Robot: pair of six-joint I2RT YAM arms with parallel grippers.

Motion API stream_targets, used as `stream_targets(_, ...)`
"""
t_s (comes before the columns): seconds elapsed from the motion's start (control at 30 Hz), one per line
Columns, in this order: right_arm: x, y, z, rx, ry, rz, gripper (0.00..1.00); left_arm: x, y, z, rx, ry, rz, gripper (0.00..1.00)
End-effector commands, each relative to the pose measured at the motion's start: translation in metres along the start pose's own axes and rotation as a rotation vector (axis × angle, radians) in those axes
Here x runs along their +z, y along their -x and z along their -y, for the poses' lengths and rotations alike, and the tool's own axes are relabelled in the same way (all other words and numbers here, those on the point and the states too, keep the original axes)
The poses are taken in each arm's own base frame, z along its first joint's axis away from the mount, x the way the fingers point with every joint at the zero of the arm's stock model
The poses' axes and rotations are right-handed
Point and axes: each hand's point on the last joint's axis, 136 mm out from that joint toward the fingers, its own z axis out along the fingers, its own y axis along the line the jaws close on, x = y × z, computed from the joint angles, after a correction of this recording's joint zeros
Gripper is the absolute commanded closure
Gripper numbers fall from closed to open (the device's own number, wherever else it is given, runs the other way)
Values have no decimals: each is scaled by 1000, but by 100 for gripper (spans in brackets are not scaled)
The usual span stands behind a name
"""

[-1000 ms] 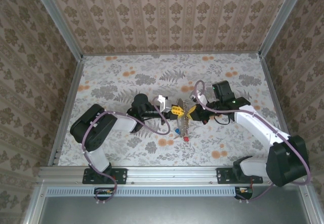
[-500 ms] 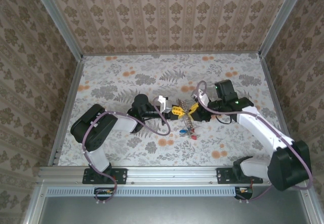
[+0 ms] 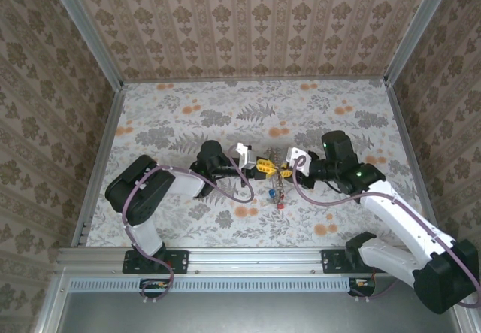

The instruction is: Put the keys on the keyring

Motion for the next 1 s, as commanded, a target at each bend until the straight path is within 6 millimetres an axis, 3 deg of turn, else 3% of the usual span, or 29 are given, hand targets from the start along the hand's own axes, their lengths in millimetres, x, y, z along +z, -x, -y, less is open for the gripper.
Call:
stream_targets(0.0,4,1,8,-65,-30,-7,79,5,20,1,73,-35,52,100)
stream_targets(0.27,8,2,6,-64,-14,-7,73,7,20,4,76,-45,52,100)
stream_targets(0.6,6,4,-4,-61,37,-4,100,7,18,-3,55,-5,48,100)
stream_targets(0.73,3,5,0,-55,22,-38,100,5,13,-10,17,27,39,82)
stream_targets(0.97,5,-5,-3,-58,53,-208,100,6,10,-12,-13,29,34,76)
